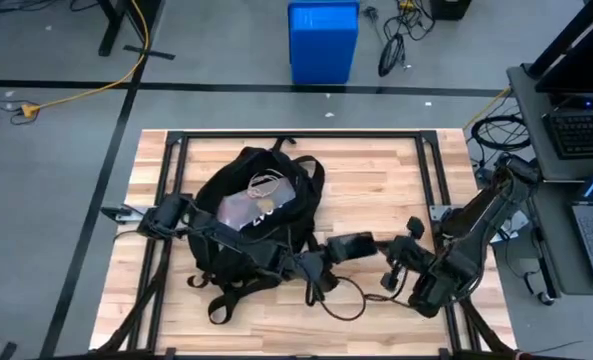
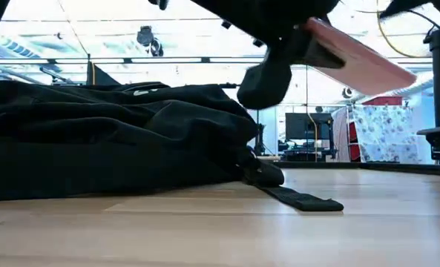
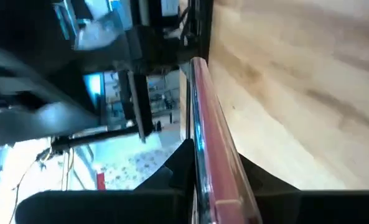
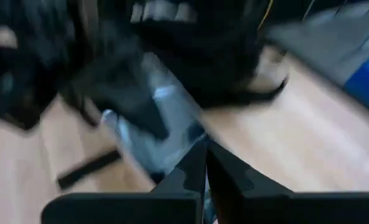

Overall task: Unpack backpack
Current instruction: Put the cellphone into the black backpack

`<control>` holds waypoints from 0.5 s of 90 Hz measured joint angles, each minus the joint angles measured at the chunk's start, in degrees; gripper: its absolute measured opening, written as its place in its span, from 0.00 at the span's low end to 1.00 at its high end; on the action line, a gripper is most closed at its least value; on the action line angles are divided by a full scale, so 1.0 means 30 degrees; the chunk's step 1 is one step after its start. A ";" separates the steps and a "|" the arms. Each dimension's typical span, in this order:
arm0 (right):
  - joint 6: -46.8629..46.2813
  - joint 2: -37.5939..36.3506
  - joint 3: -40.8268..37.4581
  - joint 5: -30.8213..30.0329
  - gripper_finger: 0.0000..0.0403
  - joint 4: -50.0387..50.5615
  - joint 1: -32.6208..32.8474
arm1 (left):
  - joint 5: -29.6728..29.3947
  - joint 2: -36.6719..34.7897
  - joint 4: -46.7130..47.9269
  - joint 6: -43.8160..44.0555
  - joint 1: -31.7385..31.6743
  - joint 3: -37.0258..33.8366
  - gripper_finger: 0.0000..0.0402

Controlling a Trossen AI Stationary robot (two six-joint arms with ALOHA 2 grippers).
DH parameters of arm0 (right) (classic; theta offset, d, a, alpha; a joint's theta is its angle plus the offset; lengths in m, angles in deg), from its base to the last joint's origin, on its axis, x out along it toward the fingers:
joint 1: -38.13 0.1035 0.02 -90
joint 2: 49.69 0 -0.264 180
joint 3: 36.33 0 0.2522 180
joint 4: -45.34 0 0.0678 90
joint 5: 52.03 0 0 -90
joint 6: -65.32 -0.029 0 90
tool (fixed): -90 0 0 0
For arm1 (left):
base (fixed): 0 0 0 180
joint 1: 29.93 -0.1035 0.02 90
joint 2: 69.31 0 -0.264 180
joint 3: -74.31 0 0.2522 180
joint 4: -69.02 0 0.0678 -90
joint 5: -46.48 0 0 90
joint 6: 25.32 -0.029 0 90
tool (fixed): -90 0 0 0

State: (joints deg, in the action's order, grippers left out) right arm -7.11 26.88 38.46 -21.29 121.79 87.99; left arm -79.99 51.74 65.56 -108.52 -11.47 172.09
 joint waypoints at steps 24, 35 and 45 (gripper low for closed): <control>0.3142 -0.1365 0.2453 -0.3903 0.00 0.1572 -0.0367 | -0.3058 -0.1588 0.0028 0.0104 -0.0805 -0.0002 0.08; 0.3949 -0.1312 0.2462 -0.3870 0.00 0.1581 -0.0382 | -0.4198 -0.2355 0.0462 0.0112 -0.0862 -0.0002 0.08; 0.4424 -0.1346 0.2459 -0.3857 0.00 0.1773 -0.0367 | -0.4253 -0.3223 0.0674 0.0248 -0.0610 -0.0002 0.08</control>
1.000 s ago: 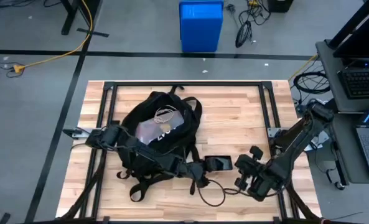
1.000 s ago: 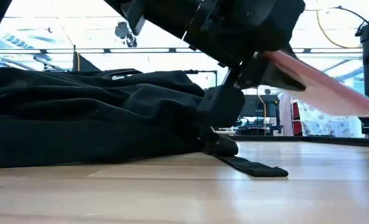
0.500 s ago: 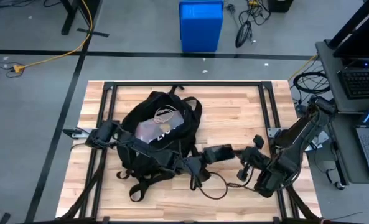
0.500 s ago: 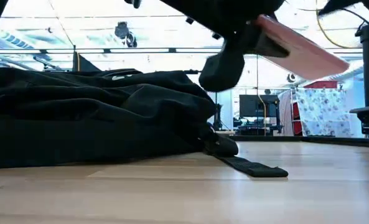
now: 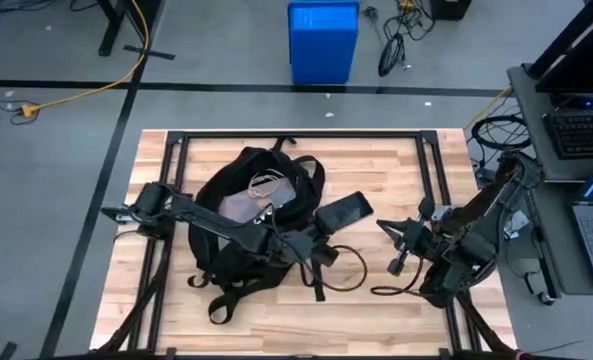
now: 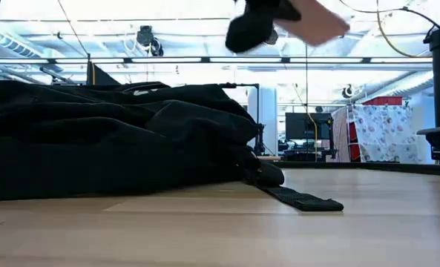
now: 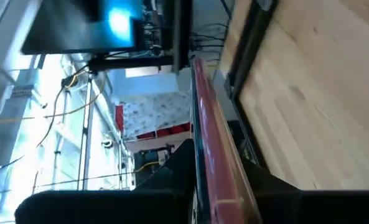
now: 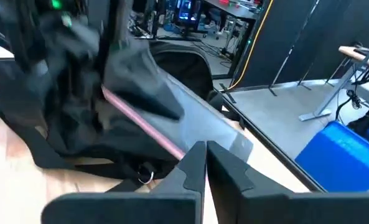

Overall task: Unpack backpack
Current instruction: Put the cellphone into the black backpack

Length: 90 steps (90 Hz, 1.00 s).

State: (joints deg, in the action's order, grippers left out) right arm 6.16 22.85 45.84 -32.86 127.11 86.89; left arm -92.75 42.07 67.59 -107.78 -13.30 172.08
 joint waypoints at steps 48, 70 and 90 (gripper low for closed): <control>0.0495 -0.0022 0.0000 -0.0415 0.00 -0.0175 -0.0007 | -0.2088 -0.5185 1.3779 1.2102 0.1063 0.0022 0.08; 0.0519 -0.0022 0.0000 -0.0408 0.00 -0.0393 -0.0007 | -0.2797 -0.6390 2.1716 1.9783 0.1066 0.0022 0.08; 0.0584 -0.0020 0.0000 -0.0408 0.00 -0.0395 -0.0007 | -0.2888 -0.6538 2.6962 2.5777 0.0880 0.0022 0.08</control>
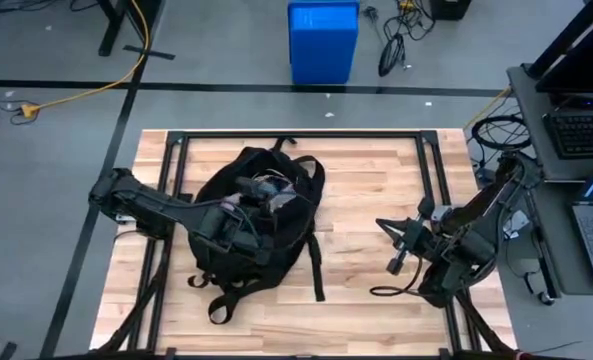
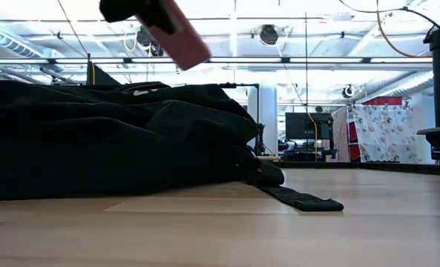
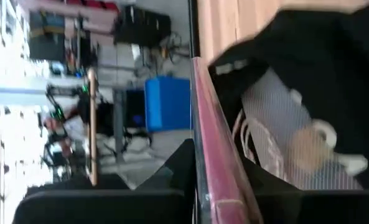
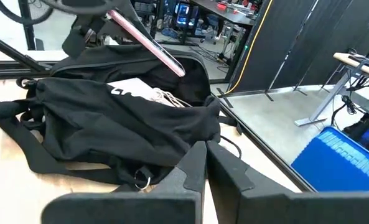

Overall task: Unpack backpack
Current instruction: Put the cellphone into the black backpack

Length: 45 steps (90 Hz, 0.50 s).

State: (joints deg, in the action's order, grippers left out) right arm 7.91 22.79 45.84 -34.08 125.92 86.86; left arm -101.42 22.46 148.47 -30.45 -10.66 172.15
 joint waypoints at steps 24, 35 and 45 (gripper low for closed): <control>0.0015 0.0005 0.0000 0.0007 0.00 -0.0056 0.0000 | 0.0149 0.0000 0.2762 0.3654 -0.0991 -0.0007 0.08; 0.0015 0.0005 0.0000 0.0015 0.00 -0.0056 0.0000 | 0.1178 0.0000 0.2811 0.4386 -0.1618 -0.0007 0.08; 0.0015 0.0005 0.0000 0.0022 0.00 -0.0056 0.0000 | 0.2375 -0.0005 0.2683 0.5126 -0.2241 -0.0199 0.08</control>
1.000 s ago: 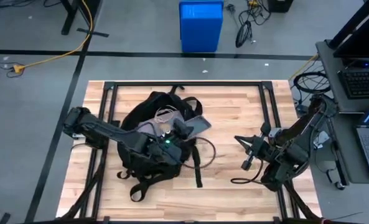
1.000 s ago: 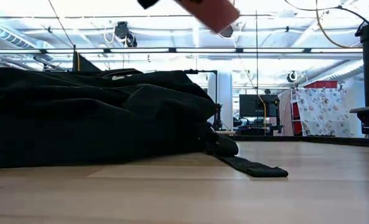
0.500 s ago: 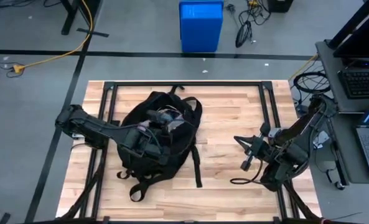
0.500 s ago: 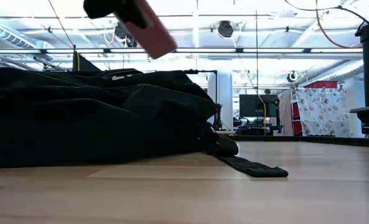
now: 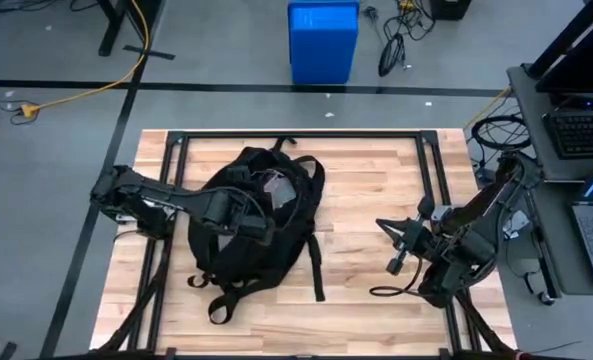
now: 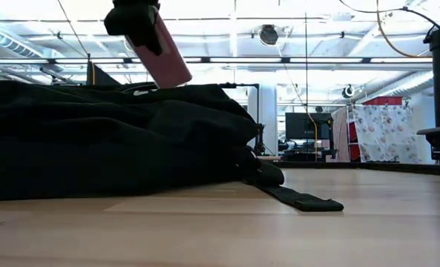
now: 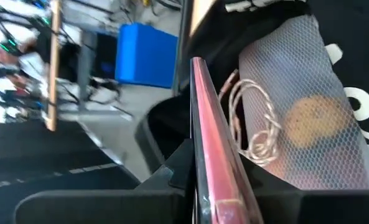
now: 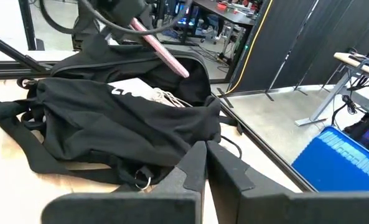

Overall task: Unpack backpack
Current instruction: Put the cellphone into the black backpack

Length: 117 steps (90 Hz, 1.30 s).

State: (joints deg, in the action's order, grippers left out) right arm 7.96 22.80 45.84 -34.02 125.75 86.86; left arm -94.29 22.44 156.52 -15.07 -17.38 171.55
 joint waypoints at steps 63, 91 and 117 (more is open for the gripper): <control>0.0007 0.0022 -0.0007 0.0087 0.00 -0.0541 0.0000 | 0.0532 0.0005 -0.3024 0.0909 -0.1444 -0.4466 0.08; 0.0080 0.0024 -0.0007 0.0080 0.00 -0.0590 0.0000 | 0.0335 0.0005 -0.3072 0.1477 -0.1483 -0.4515 0.08; 0.0080 0.0029 -0.0007 0.0073 0.00 -0.0590 0.0000 | 0.0424 0.0005 -0.3970 0.1474 -0.1483 -0.4515 0.09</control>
State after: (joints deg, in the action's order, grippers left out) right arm 8.20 22.89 45.81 -33.80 123.98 86.86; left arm -93.02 22.46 144.61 -10.65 -21.83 158.00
